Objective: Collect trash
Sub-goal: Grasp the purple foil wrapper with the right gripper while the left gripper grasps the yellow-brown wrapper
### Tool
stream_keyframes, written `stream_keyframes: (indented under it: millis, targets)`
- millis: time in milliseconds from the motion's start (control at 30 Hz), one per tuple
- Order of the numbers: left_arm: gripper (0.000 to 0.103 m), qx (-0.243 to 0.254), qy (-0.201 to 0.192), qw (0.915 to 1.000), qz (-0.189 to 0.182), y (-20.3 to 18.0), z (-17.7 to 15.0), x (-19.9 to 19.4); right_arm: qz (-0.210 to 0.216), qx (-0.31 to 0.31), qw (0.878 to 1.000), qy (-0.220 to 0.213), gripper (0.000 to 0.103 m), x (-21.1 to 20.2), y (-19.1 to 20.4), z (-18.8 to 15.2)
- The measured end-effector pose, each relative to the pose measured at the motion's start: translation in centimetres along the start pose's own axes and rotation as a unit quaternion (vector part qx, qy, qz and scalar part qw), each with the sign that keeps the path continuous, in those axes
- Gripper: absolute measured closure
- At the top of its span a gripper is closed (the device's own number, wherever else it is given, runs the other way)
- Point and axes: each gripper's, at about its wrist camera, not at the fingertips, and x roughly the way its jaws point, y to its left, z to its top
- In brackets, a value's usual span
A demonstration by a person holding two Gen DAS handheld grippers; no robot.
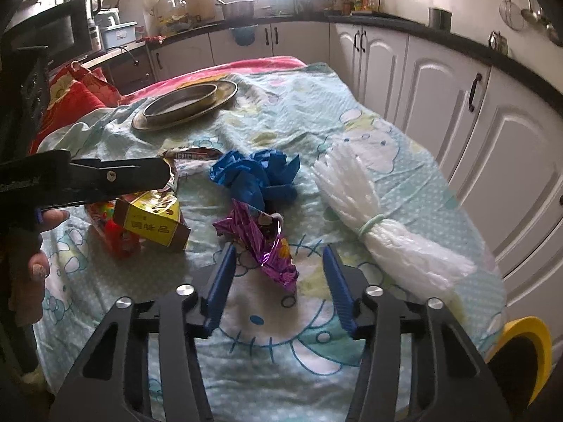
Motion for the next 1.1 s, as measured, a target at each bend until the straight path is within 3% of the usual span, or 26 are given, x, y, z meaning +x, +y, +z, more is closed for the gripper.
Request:
stream_keyframes:
  millis: [133, 233, 300, 567, 833, 900, 1100]
  targets:
    - [0.025, 0.002, 0.005, 0.9999, 0.015, -0.2, 0.1, 0.5, 0.018, 0.006, 1.000, 0.013, 0.083, 0.5, -0.1, -0.3]
    - [0.028, 0.002, 0.008, 0.9997, 0.022, -0.3, 0.2, 0.5, 0.026, 0.000, 1.000, 0.013, 0.085, 0.3, 0.0, -0.4]
    - [0.039, 0.002, 0.012, 0.9995, 0.028, -0.4, 0.0, 0.5, 0.029, -0.002, 0.999, 0.012, 0.086, -0.1, 0.2, -0.5]
    - [0.043, 0.007, 0.016, 0.9991, 0.038, -0.6, -0.5, 0.2, 0.034, 0.003, 0.999, 0.004, 0.086, -1.8, -0.5, -0.7]
    - [0.054, 0.010, 0.017, 0.9988, 0.046, -0.4, -1.1, -0.8, 0.032, 0.025, 0.999, -0.004, 0.087, -3.8, -1.7, -1.0]
    - [0.063, 0.005, 0.024, 0.9988, 0.041, -0.2, -1.2, -0.8, 0.034, 0.024, 0.999, -0.009, 0.087, -4.3, -1.6, -1.0]
    - [0.073, -0.004, 0.038, 0.9990, 0.022, 0.0, -1.1, -0.6, 0.042, 0.019, 0.999, -0.022, 0.087, -6.1, -1.1, -1.0]
